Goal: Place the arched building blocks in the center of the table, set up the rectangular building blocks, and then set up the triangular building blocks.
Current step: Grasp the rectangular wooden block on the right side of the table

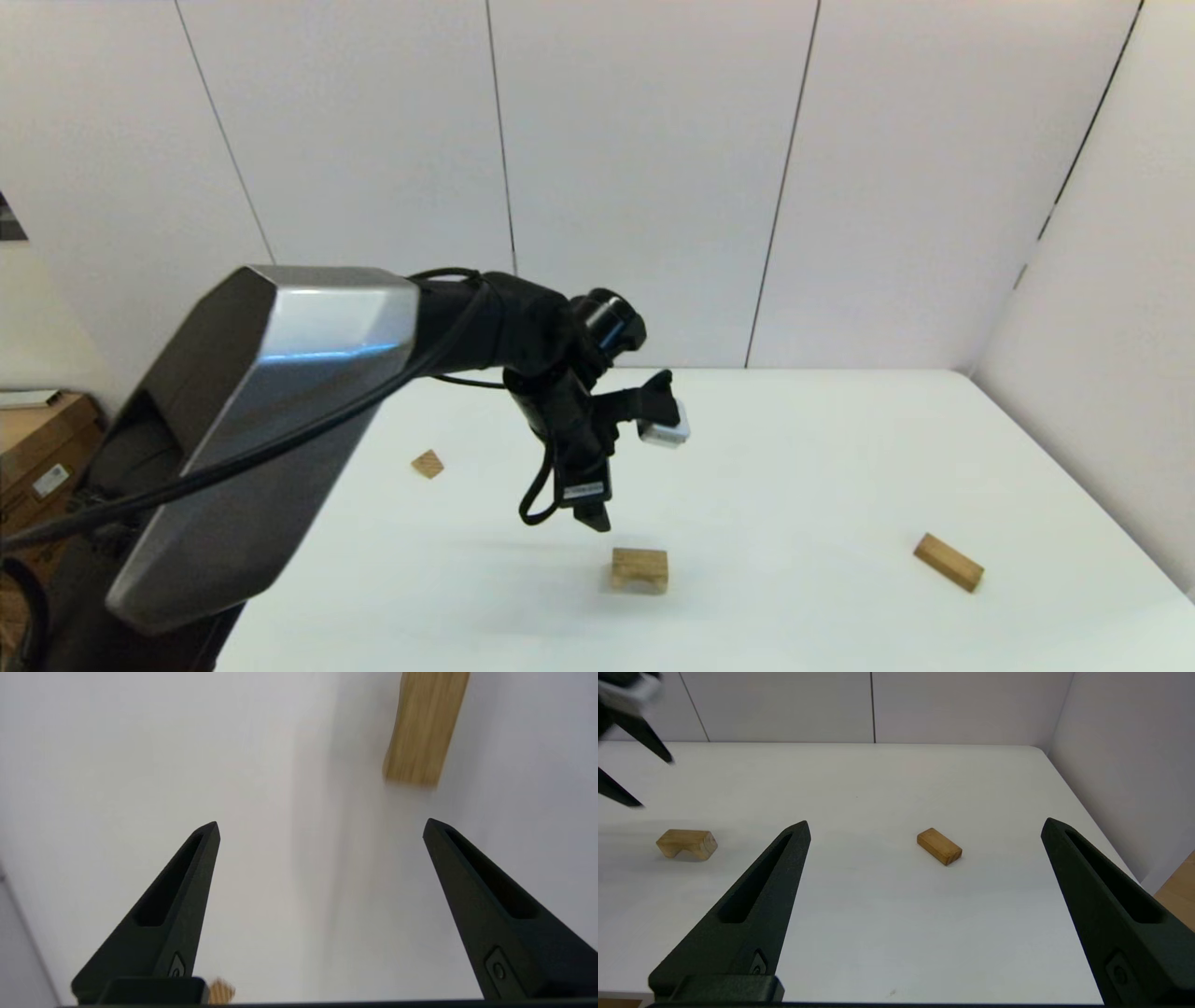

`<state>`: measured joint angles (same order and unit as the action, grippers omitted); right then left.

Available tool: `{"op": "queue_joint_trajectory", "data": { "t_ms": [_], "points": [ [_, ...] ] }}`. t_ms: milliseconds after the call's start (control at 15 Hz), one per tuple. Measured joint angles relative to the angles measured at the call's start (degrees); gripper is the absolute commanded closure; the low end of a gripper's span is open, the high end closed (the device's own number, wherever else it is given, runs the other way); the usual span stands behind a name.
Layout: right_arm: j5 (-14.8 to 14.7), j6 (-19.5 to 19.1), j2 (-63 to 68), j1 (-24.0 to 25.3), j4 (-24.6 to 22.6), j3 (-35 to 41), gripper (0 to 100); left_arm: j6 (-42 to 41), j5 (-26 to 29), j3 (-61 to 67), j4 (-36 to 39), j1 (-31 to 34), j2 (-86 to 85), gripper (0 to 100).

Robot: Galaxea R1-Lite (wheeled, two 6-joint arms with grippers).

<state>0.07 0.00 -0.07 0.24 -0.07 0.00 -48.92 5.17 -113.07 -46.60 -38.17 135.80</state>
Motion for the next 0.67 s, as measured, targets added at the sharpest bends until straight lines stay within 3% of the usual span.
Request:
{"op": "queue_joint_trajectory", "data": {
  "t_ms": [267, 400, 667],
  "points": [
    [0.0, 0.0, 0.0, 0.0, 0.0, 0.0, 0, 2.3, -0.1, 1.3, -5.7, 2.9, -10.1, 0],
    [0.0, 0.0, 0.0, 0.0, 0.0, 0.0, 0, 7.6, -0.6, 2.0, -6.5, 3.9, -16.8, 0],
    [0.0, 0.0, 0.0, 0.0, 0.0, 0.0, 0, 22.8, -8.5, 3.9, -7.0, 5.0, -31.7, 0]
  ]
}}
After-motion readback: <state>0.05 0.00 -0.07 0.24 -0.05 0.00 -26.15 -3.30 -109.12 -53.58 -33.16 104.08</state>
